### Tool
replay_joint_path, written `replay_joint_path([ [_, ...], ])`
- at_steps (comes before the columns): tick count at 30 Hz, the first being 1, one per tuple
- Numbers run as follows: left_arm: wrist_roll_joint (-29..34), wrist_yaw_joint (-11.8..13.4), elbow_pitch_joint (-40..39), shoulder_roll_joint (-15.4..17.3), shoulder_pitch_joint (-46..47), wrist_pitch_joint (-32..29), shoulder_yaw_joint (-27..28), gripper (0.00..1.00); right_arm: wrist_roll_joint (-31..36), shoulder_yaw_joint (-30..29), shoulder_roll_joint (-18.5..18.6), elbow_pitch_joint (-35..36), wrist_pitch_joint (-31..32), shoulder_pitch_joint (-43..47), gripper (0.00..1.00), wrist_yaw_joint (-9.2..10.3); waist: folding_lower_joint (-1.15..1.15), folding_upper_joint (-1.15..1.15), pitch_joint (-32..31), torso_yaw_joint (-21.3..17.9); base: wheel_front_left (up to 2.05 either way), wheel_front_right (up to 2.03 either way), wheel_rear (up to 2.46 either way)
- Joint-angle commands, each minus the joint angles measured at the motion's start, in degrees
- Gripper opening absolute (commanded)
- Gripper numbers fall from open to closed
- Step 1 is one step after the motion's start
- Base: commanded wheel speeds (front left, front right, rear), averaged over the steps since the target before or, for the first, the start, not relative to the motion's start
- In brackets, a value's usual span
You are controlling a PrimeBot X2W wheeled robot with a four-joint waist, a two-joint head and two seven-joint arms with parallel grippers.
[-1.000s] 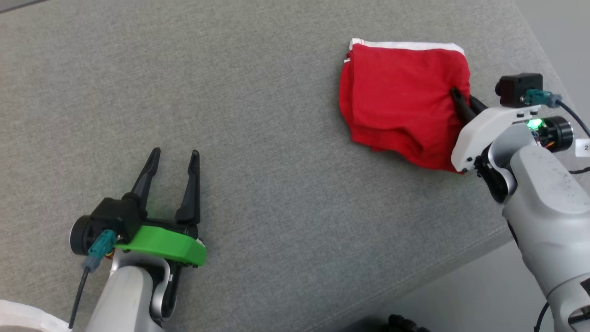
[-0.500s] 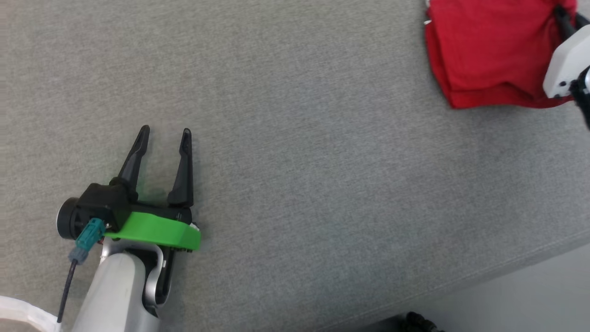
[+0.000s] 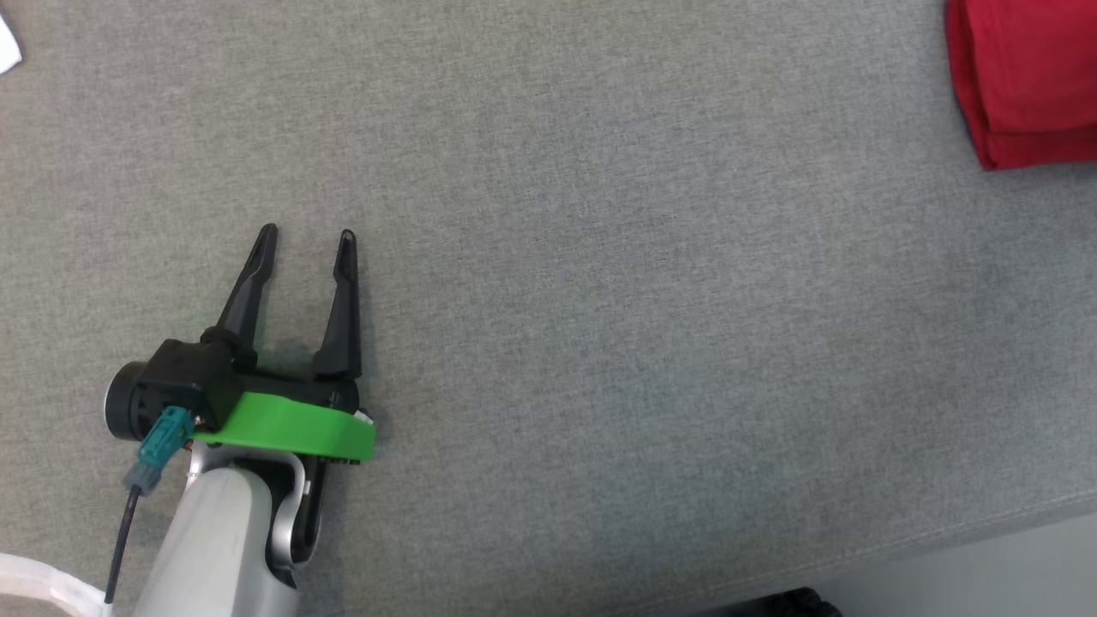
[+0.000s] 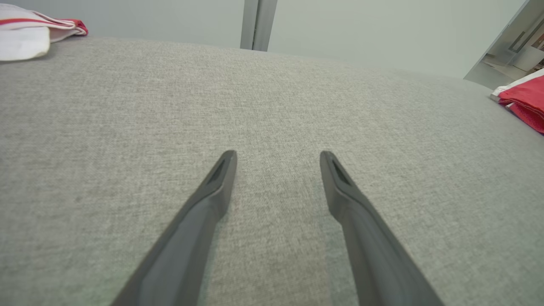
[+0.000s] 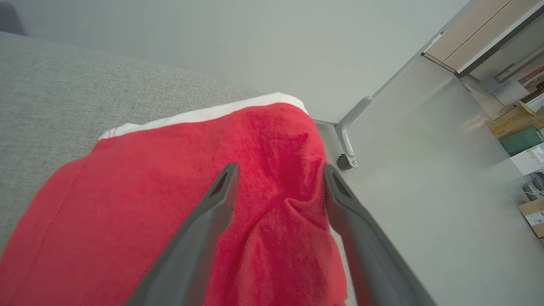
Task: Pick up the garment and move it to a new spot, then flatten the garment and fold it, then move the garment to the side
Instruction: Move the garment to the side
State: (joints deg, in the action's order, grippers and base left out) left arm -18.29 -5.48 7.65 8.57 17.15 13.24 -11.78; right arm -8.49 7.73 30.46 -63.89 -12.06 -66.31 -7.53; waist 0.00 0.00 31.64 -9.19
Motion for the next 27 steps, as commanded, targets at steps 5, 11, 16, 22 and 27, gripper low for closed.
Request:
replay_joint_path([
  [5,-0.82,0.42,0.87,0.15,0.78,0.56,0.1,1.0,2.95,-1.97,-2.19,-0.24,-2.4,-0.04,1.0,0.09,0.0,0.0,-0.9,-0.24,0.0,0.0,0.0],
  [11,-1.23,0.21,1.96,-0.12,0.92,1.01,0.02,1.0,5.0,-1.29,-6.03,3.11,-3.1,0.95,1.0,0.09,0.0,0.0,-3.69,-0.87,0.0,0.0,0.0],
  [16,-1.8,-0.1,4.2,-0.62,1.47,1.48,0.32,1.0,4.92,0.7,-9.44,8.2,-3.1,2.97,1.0,0.09,0.0,0.0,-7.63,-0.75,0.0,0.0,0.0],
  [22,-2.81,-0.07,7.63,-1.67,0.61,1.94,1.72,1.0,3.86,1.85,-14.11,14.01,-3.1,8.24,1.0,0.09,0.0,0.0,-13.05,0.26,0.0,0.0,0.0],
  [27,-3.3,0.31,9.2,-2.82,-1.44,1.98,3.88,1.0,5.18,-0.61,-17.43,18.76,-3.1,14.57,1.0,0.09,0.0,0.0,-17.2,1.8,0.0,0.0,0.0],
])
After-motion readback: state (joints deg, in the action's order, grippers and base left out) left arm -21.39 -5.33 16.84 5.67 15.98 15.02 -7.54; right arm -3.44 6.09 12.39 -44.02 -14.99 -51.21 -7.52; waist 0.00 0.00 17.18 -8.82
